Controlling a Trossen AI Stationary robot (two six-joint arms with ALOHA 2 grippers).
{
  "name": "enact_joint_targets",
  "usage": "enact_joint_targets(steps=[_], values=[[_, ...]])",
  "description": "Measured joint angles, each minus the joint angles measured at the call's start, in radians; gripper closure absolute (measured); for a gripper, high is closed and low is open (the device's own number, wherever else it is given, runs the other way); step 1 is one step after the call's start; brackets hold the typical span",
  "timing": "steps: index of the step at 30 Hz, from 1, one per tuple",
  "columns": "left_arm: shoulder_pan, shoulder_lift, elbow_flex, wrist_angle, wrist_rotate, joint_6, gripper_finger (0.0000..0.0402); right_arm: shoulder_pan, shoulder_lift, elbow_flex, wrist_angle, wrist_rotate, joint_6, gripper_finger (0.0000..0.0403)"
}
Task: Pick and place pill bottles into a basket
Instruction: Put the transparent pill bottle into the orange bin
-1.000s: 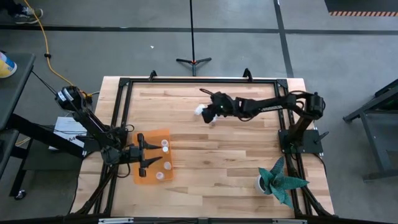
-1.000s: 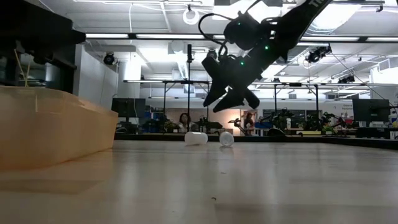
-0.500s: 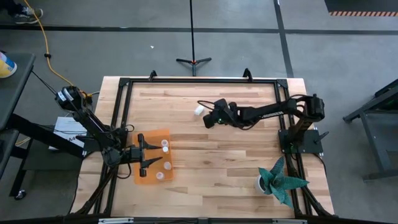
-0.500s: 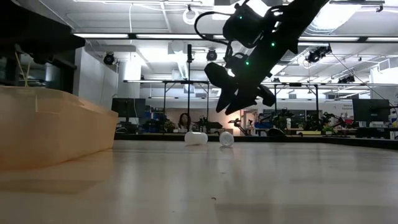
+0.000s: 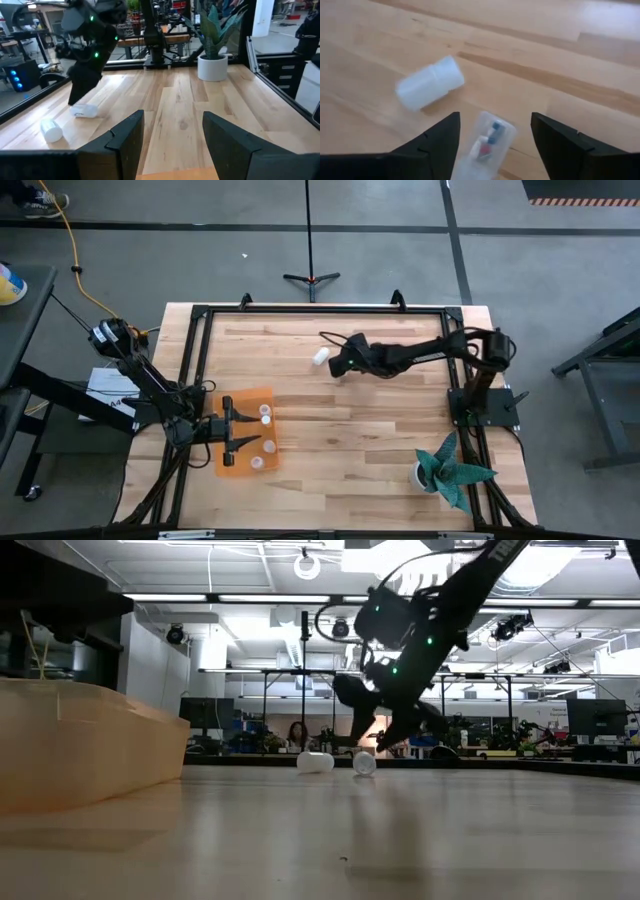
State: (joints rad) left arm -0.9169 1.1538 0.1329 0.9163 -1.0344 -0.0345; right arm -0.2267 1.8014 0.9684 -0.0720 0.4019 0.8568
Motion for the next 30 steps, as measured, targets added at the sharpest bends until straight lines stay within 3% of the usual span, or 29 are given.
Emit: enact_joint_targets(steps=[16, 30], values=[[0.000, 0.000, 0.000, -0.001, 0.000, 0.000, 0.0165, -0.018, 0.085, 0.000, 0.039, -0.030, 0.022, 0.0178], [0.000, 0.000, 0.000, 0.000, -0.001, -0.021, 0.0165, -0.027, 0.106, 0.001, 0.043, -0.036, 0.018, 0.0256]])
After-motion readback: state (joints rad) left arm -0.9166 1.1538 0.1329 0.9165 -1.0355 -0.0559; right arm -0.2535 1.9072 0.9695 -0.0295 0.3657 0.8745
